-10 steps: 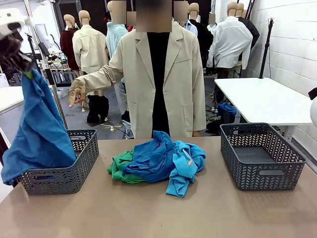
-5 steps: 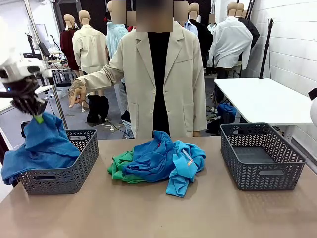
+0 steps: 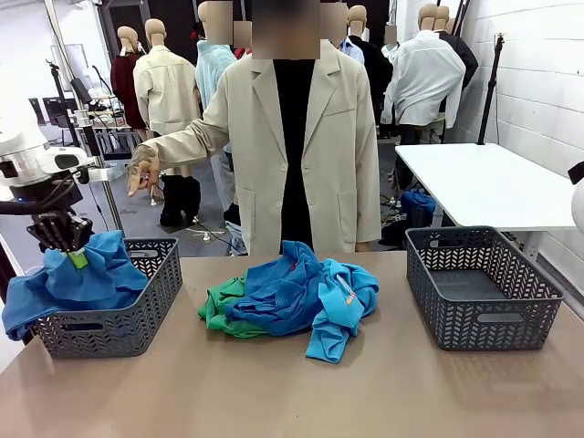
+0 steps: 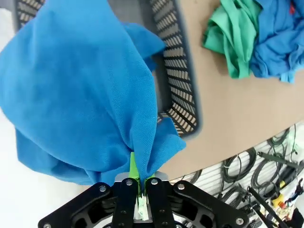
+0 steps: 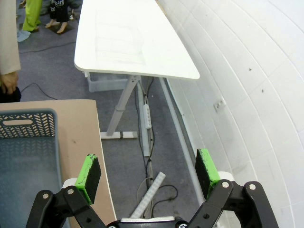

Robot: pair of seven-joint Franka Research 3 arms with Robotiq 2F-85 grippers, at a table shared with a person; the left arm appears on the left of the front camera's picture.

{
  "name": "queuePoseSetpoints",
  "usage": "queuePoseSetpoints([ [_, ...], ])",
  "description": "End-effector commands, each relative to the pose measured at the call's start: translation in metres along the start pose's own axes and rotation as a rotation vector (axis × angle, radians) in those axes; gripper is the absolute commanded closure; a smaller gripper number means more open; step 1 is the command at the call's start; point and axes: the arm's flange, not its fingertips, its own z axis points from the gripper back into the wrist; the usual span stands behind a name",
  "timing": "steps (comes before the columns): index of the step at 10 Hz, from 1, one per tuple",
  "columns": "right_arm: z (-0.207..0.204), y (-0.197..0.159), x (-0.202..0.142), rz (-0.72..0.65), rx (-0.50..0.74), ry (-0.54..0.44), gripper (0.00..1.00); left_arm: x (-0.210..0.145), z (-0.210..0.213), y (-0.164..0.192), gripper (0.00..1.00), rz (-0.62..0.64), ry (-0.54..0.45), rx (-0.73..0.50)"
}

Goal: Sort the tops and bottoms.
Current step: Sort the clothes according to human instructions.

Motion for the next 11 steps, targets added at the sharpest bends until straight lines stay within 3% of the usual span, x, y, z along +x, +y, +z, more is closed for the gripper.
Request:
queuePoseSetpoints([
  [1, 0.001, 0.0, 0.0, 0.007, -0.001, 0.008, 0.0, -0.004, 0.002, -0.009, 0.91, -0.073, 0.022, -0.017],
  [5, 0.001, 0.0, 0.0, 0.007, -0.001, 0.008, 0.0, -0.001, 0.033, -0.011, 0.14, -0.101, -0.096, 0.038],
  [6, 0.001, 0.0, 0.0, 0.007, -0.001, 0.008, 0.0, 0.001, 0.044, -0.011, 0.0, -0.108, -0.121, 0.047],
  [11, 0.001, 0.0, 0.0, 0.007, -0.001, 0.008, 0.0, -0.026, 0.131, -0.018, 0.0, -0.16, -0.33, 0.107],
])
